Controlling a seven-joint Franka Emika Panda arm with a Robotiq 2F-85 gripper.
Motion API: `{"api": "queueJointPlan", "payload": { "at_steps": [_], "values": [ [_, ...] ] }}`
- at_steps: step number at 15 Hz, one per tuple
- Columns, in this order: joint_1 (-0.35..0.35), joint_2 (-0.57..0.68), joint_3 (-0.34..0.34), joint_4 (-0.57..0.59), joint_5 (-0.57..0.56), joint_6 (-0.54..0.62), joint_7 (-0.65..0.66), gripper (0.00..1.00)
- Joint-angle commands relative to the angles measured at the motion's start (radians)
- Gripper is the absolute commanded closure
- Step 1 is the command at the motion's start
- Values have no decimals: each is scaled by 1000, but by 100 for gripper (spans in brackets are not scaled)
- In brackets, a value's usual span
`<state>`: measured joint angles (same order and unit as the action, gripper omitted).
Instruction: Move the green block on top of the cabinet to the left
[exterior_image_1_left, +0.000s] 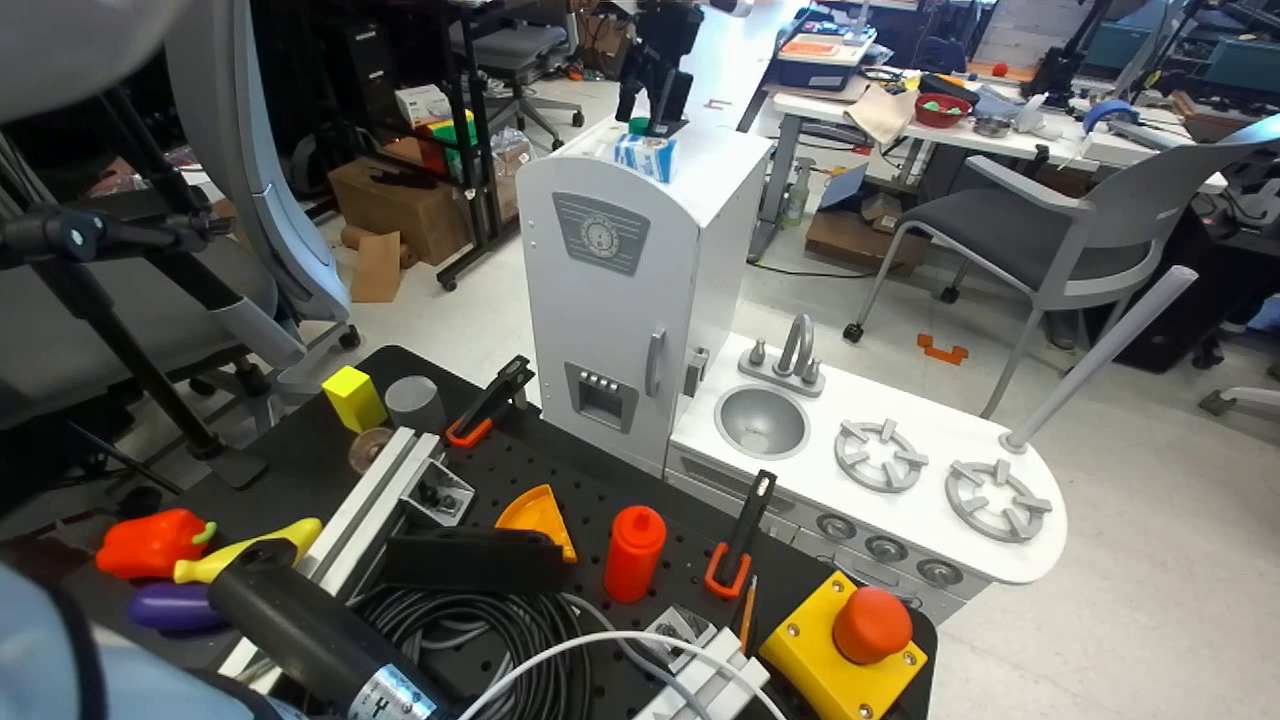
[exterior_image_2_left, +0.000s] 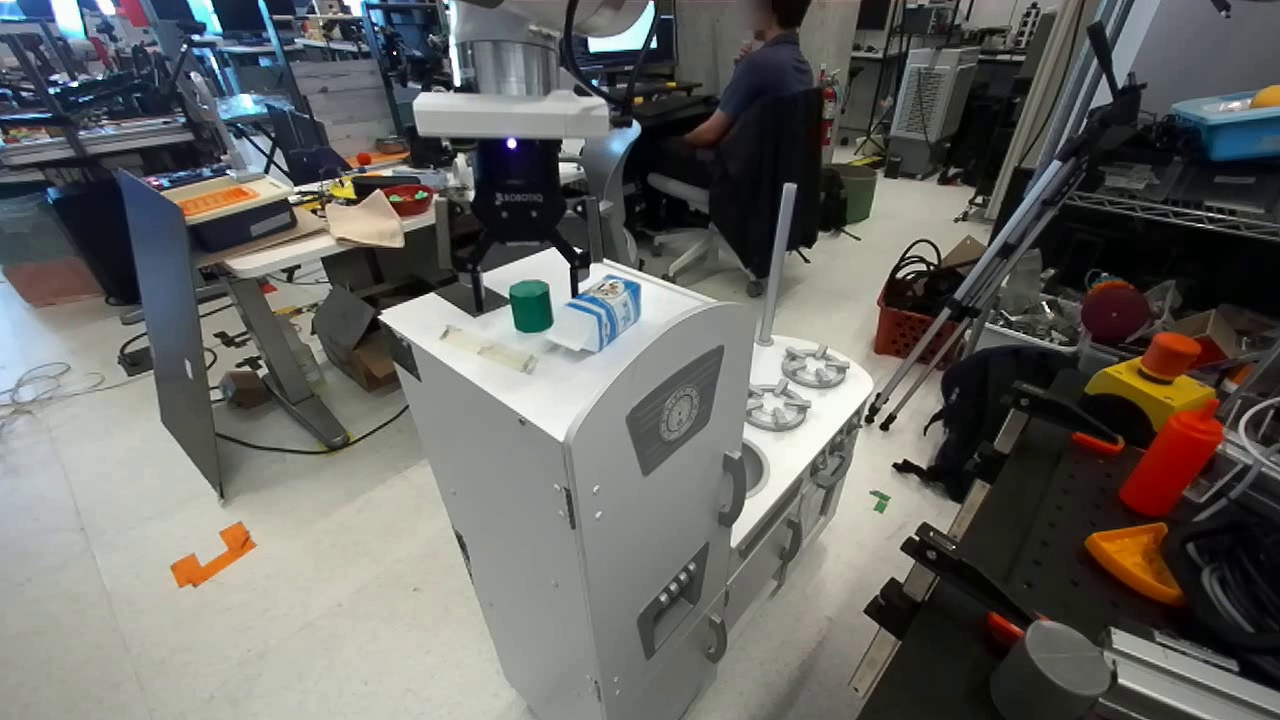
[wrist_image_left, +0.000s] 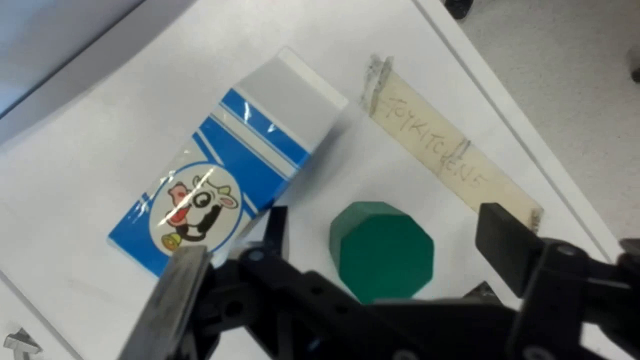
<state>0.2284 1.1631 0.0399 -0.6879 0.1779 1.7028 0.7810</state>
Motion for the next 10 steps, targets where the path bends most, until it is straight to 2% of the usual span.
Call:
{"api": "queueJointPlan", "payload": {
  "at_steps": [1,6,10],
  "values": [
    [23,-15,-15,46,-36,-14,-25,0],
    [49,-88,-24,45,-68,21,-47,0],
    [40,-149,-21,22,-59,20,-66,0]
  ]
}}
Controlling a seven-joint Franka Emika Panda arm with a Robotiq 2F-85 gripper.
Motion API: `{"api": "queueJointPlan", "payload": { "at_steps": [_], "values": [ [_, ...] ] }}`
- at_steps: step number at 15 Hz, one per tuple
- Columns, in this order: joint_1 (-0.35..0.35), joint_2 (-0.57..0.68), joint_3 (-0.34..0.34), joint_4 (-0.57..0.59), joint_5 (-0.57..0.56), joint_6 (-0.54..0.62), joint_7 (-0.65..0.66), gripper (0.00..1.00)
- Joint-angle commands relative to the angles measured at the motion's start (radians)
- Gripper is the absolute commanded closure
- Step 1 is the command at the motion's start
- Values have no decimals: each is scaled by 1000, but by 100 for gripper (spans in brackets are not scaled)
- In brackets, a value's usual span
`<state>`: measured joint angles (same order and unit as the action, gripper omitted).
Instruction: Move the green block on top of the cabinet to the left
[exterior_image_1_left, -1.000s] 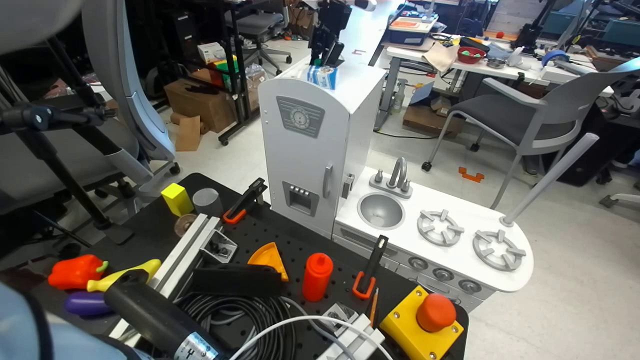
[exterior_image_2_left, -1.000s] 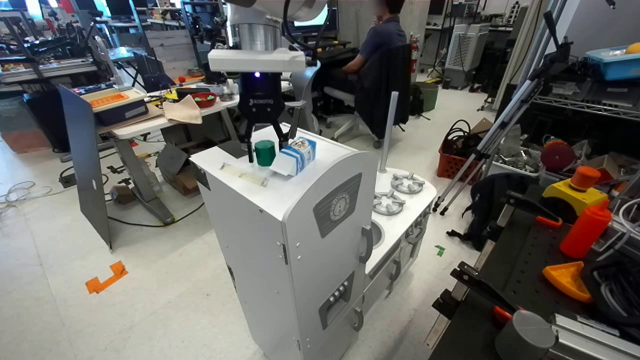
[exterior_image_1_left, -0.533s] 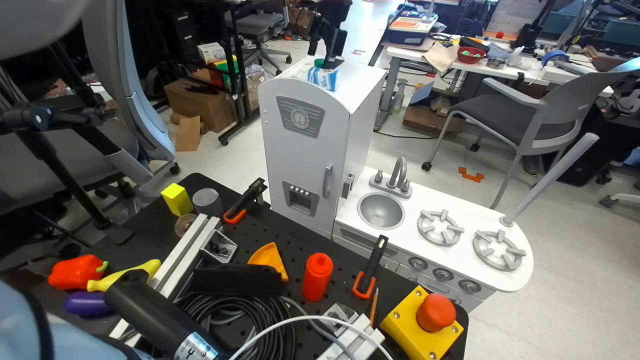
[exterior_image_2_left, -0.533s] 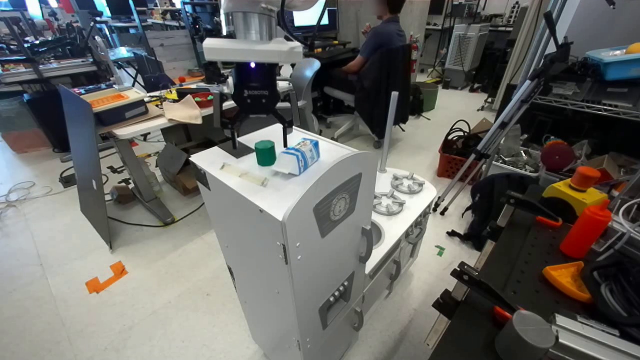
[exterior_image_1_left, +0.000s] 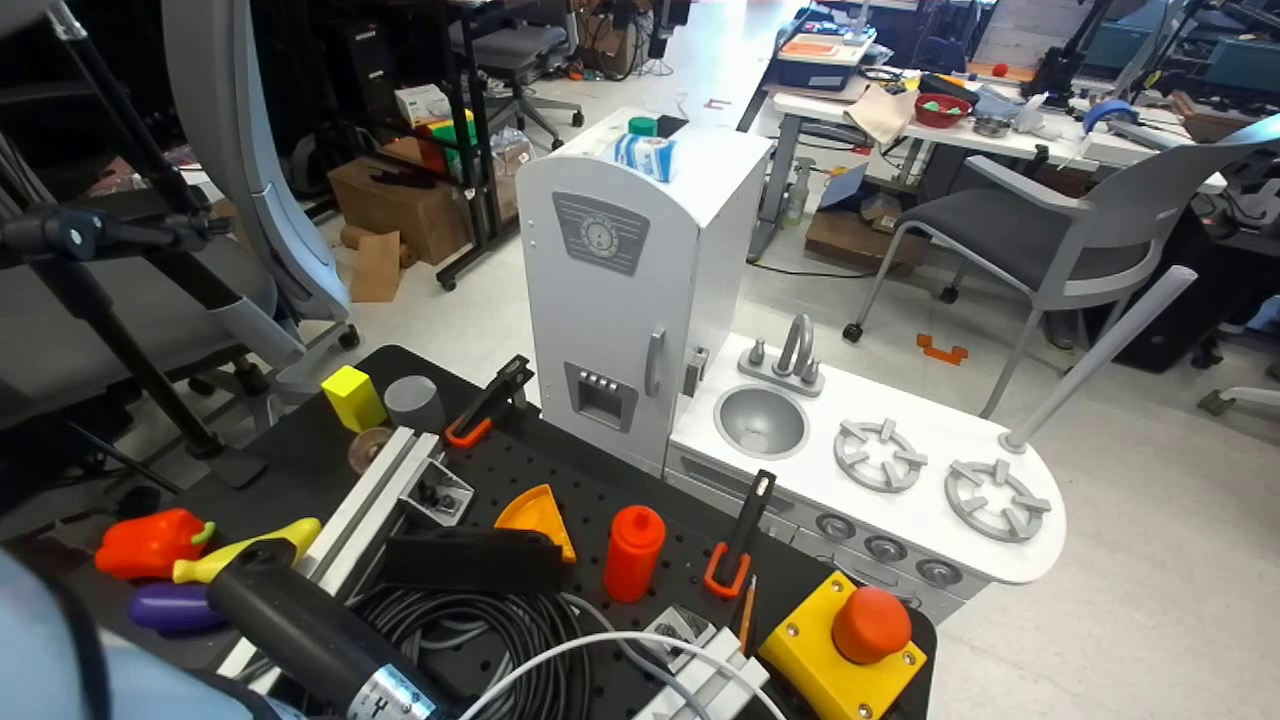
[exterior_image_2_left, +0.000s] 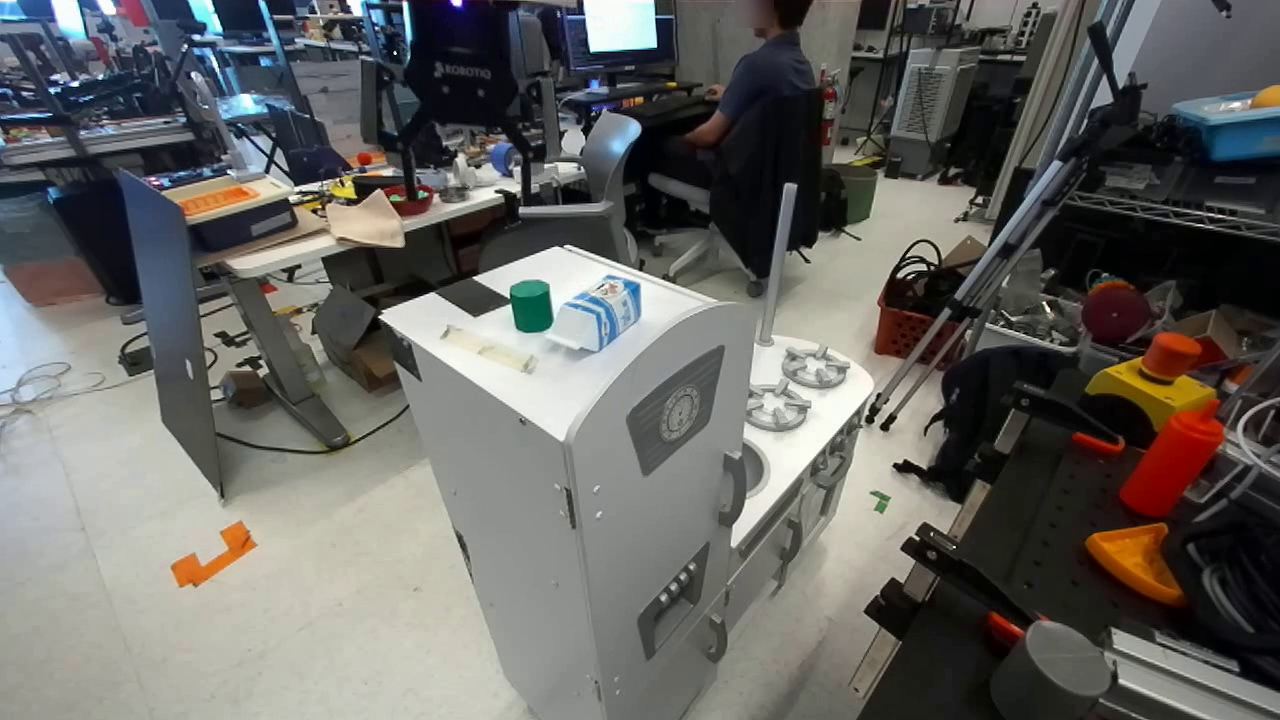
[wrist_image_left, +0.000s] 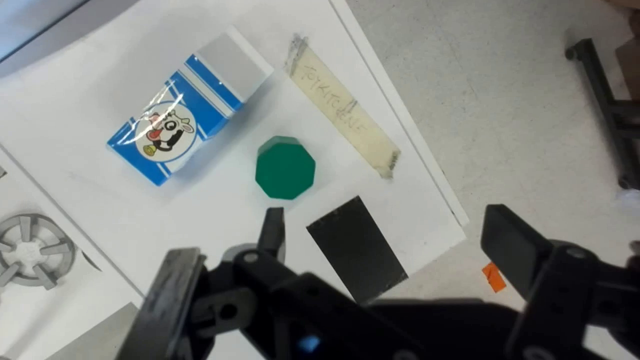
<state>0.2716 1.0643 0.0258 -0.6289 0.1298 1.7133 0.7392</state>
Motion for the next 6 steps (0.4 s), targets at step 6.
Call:
{"api": "queueJointPlan", "payload": {
  "at_steps": [6],
  "values": [
    [-16,-40,-10,-27,0,-10,-4,0]
  ]
}}
